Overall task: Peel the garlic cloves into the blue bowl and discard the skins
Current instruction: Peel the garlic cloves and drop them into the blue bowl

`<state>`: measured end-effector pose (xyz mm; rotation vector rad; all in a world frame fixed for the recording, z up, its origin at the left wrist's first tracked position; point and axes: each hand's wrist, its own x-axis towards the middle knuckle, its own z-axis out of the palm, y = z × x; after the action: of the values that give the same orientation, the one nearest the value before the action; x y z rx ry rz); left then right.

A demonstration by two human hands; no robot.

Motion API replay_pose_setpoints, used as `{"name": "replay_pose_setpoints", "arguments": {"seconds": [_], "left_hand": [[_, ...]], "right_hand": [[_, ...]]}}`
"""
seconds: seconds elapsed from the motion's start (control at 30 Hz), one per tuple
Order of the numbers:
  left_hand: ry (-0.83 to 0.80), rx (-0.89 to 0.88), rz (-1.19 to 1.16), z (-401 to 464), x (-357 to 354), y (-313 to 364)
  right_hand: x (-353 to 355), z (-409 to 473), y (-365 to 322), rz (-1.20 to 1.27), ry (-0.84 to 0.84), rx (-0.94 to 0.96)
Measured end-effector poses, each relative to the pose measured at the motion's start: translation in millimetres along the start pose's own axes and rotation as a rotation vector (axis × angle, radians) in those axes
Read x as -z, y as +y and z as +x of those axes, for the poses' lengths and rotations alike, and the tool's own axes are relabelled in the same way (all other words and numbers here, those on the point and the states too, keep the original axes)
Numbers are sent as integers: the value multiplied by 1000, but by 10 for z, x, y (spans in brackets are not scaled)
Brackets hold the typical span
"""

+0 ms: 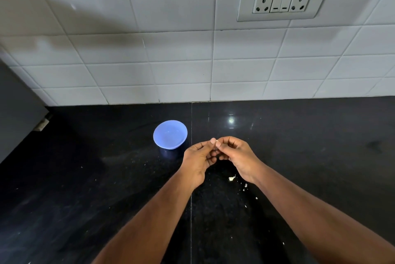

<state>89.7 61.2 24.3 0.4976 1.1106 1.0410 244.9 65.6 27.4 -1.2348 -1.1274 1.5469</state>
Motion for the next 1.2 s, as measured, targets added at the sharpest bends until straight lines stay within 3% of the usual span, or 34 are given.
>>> {"name": "replay_pose_setpoints", "arguments": {"seconds": [0.43,0.73,0.93,1.1,1.2], "left_hand": [[151,-88,-17,30,-38,-117],[245,-109,438,61,174,-188],[171,-115,619,115,212,-122],[167,-56,568,142,230,-22],[160,-31,504,148,236,30]], "right_hand": [[-221,111,7,189,140,-174],[-32,145,60,-509,200,5],[63,266,-16,-800,62,-41],[22,285,-48,-1170,-84,48],[-23,317,-154,-1149,-67,118]]}}
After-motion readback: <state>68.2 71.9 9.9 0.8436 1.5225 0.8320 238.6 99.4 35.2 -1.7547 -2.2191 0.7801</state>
